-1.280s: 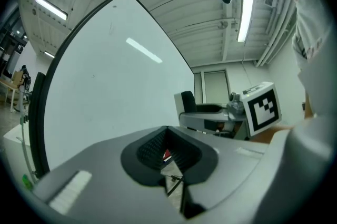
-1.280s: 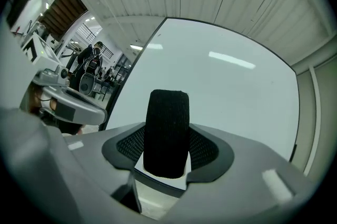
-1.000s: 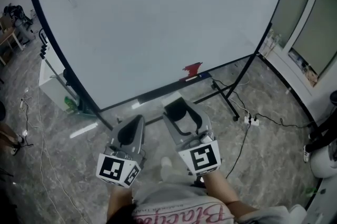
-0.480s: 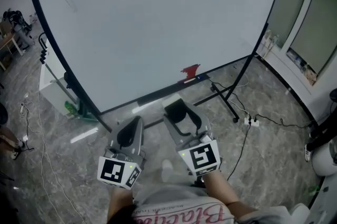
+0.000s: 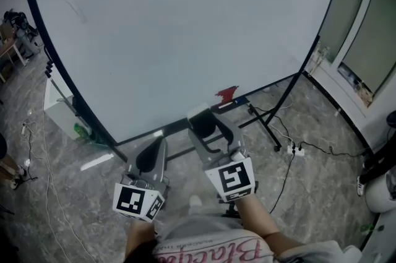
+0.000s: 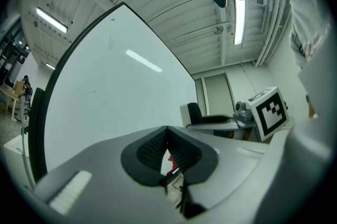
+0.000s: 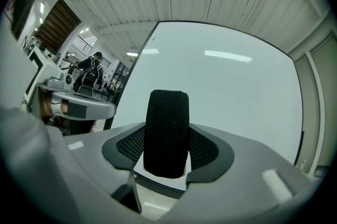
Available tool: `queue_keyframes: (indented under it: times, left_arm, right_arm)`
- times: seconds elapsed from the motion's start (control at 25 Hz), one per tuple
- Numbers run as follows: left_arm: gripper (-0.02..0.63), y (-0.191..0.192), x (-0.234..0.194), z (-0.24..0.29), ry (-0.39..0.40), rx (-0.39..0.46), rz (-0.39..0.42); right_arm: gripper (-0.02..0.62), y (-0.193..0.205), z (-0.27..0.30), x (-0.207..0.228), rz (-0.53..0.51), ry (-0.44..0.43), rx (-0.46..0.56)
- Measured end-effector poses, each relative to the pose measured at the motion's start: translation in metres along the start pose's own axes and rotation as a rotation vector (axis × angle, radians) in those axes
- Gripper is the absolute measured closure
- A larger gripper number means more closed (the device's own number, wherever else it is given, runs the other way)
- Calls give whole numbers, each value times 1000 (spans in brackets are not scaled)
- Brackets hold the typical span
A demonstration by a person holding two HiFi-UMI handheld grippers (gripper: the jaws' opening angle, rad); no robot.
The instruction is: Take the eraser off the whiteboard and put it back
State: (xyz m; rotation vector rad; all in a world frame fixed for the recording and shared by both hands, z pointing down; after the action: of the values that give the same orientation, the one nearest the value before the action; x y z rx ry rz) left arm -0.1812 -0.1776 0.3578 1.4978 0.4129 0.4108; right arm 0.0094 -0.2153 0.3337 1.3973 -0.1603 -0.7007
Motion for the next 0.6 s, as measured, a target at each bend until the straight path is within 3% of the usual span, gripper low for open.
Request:
queue_keyframes:
  times: [0.6]
  left_arm:
    - [609,-2,-26,55,-23,-22,31]
  right_arm:
    - [355,-40,105,71,54,80,41]
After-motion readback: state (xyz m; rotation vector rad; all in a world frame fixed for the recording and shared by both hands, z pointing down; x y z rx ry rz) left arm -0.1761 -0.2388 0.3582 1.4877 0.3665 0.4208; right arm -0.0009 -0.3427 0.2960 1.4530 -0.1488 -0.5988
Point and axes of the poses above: the fingertips, and each gripper's own axes: z forward along the fingers, x to its right, y out of its underside, the point moved 10 cm from there along -z, backward along the fingers, and after that the axes turned 12 degrees about -x, right-handed, at the moved point
